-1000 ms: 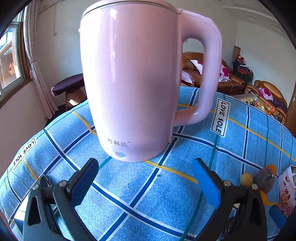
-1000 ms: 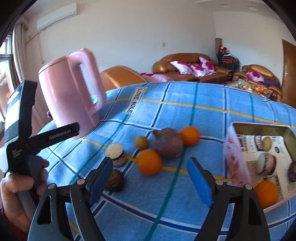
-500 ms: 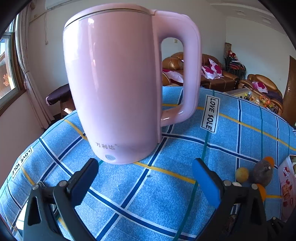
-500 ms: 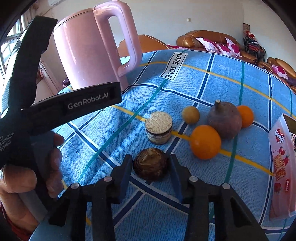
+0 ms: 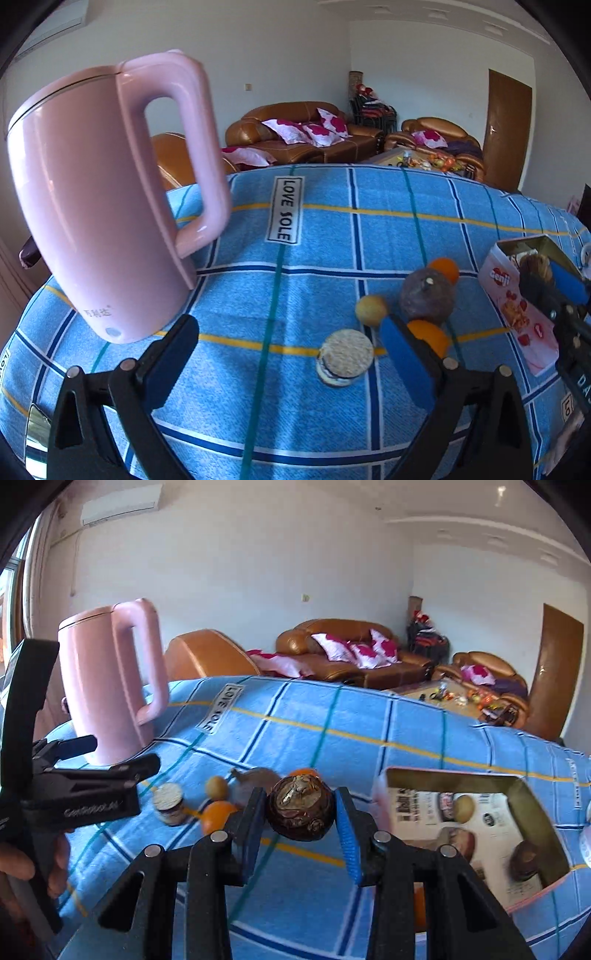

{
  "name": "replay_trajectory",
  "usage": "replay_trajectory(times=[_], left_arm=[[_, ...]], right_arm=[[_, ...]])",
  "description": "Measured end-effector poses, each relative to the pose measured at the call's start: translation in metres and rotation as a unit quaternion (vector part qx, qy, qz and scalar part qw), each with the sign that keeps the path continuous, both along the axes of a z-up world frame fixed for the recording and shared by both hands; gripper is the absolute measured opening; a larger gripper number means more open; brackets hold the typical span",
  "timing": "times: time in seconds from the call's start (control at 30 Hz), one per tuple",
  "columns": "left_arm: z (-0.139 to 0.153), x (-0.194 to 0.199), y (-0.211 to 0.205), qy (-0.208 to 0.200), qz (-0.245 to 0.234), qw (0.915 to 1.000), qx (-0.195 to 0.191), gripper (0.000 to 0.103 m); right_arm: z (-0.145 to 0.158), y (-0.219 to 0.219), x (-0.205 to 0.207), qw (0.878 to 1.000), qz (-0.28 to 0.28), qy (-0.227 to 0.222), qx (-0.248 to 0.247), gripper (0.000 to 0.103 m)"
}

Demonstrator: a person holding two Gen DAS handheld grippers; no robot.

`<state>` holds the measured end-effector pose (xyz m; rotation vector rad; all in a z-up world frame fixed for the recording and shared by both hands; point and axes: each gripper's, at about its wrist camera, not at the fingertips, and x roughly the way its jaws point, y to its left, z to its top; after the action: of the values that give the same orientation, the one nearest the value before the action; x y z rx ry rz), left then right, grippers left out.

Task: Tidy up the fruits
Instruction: 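Grasp a dark brown round fruit with the right tool while the left tool grasps the white-lidded jar, then carry the brown fruit and the jar in both tools over the pink tin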

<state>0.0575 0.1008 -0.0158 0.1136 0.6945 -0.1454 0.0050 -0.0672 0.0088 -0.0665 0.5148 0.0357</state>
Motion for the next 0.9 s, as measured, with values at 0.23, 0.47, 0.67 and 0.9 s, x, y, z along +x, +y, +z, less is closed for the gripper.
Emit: replay_trajectory(times=[0.23, 0.47, 0.67, 0.9], left_arm=[[-0.013, 0.01, -0.024, 0.048, -0.036, 0.9978, 0.028, 0.085], [-0.027, 0.027, -0.011, 0.11, -0.012, 0.9937, -0.018, 0.065], [-0.02, 0.021, -0.003, 0.092, 0.009, 0.9954, -0.027, 0.035], [0.0, 0.0, 0.009, -0.003, 0.081, 0.9967, -0.008, 0.035]], right_arm=[[-0.001, -0.017, 0.006, 0.999, -0.005, 0.016, 0.036, 0.04], [0.0, -0.013, 0.0, 0.999, 0.01, 0.012, 0.042, 0.04], [-0.004, -0.01, -0.001, 0.999, 0.007, 0.011, 0.04, 0.04], [0.001, -0.006, -0.01, 0.999, -0.004, -0.031, 0.014, 0.04]])
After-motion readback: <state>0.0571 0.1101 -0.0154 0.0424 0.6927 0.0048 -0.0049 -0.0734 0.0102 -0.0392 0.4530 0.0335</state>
